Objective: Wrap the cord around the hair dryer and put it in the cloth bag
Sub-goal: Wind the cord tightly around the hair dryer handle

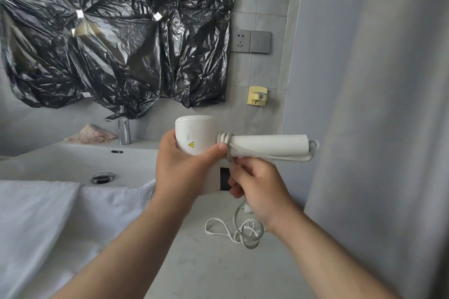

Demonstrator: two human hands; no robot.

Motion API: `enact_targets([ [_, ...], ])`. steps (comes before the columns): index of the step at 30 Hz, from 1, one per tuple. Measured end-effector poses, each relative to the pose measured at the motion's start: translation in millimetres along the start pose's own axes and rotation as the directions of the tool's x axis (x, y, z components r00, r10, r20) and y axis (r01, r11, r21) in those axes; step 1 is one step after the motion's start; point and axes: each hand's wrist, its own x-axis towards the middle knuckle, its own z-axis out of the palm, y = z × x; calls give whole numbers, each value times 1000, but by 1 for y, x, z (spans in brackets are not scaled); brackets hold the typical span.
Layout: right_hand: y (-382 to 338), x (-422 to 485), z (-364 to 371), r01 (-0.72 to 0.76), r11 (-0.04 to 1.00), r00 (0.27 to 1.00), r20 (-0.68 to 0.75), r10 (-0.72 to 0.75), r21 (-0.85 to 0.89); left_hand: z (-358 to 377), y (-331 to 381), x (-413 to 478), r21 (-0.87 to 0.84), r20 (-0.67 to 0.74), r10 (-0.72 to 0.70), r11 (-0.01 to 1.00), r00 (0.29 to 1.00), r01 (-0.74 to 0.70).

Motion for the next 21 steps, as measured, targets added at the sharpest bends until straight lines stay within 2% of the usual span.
enact_targets([
  [4, -3, 0, -6, 41, 944, 996, 93, -11, -328, -3, -4, 5, 183, -92, 62, 982, 994, -45],
  [6, -5, 0, -8, 33, 924, 994, 106, 9, -382, -5, -4, 3, 291, -94, 113, 953, 989, -81],
  [12, -12, 1, -12, 65, 833, 991, 134, 11, -550, -7, -6, -3, 540, 15, 244, 814, 970, -214],
  [15, -17, 2, -18, 50, 813, 984, 166, 58, -580, -10, -8, -2, 637, 93, 285, 720, 954, -277],
  [21, -24, 9, -28, 219, 676, 973, 212, -94, -704, -16, -4, 0, 663, 235, 208, 680, 949, -314],
])
